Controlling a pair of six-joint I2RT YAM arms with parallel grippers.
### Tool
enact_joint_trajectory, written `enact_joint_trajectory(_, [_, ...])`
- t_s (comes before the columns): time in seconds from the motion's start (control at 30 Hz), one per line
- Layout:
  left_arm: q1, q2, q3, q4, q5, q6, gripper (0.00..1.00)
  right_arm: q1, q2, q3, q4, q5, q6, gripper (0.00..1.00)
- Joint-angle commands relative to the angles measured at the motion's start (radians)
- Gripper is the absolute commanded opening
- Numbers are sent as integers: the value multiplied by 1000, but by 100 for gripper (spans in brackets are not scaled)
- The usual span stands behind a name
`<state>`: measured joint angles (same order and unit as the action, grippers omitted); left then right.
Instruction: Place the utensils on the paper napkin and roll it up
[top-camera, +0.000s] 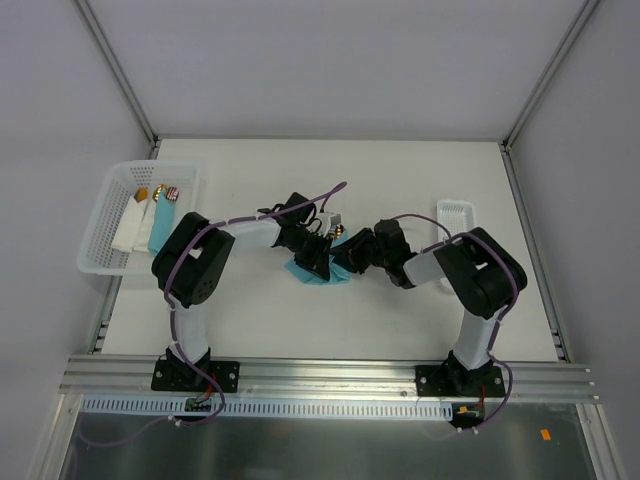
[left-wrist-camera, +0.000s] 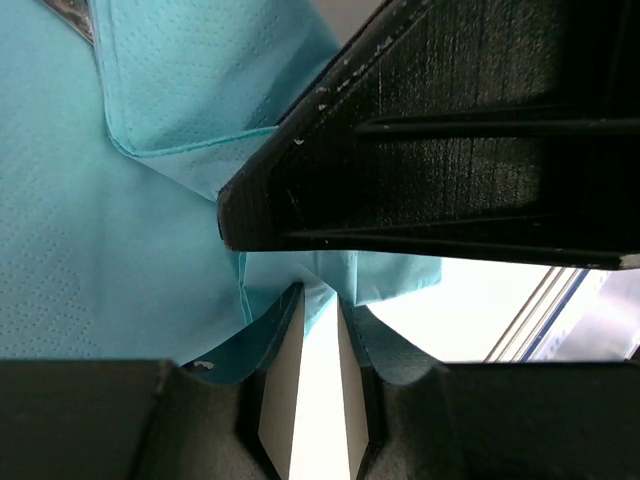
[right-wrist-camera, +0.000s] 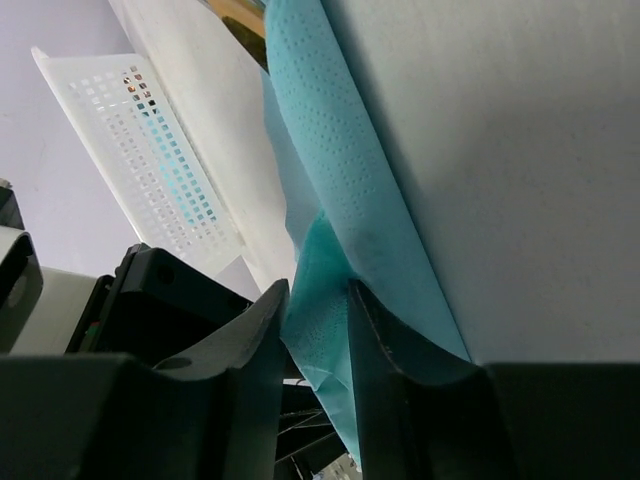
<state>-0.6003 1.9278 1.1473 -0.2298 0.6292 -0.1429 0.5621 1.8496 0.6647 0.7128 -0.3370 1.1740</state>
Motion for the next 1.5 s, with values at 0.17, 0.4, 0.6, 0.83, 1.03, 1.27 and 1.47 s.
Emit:
enact_joint_trajectory(0.17, [5,-142,-53,-14,29,-1,26,4,31,-39,25,9,1,42])
enact_joint_trajectory(0.4, [49,-328,-109,-14,69,-9,29,2,40,-39,27,1,1,48])
enact_joint_trajectory(0.6, [57,-359,-69,-9,37,-9,30,1,45,-34,27,-5,21,58])
enact_joint_trajectory(0.83, [-16,-282,-43,41,-75,14,30,1,42,-33,27,4,52,63])
enact_joint_trajectory(1.03, [-44,-205,-24,110,-151,-14,28,2,45,-42,27,6,68,63])
enact_joint_trajectory(1.27, [-47,-150,-26,188,-181,-41,28,4,49,-47,27,1,79,63])
enact_joint_trajectory(1.47, [-47,-119,-52,211,-226,-57,27,4,53,-42,27,3,84,63])
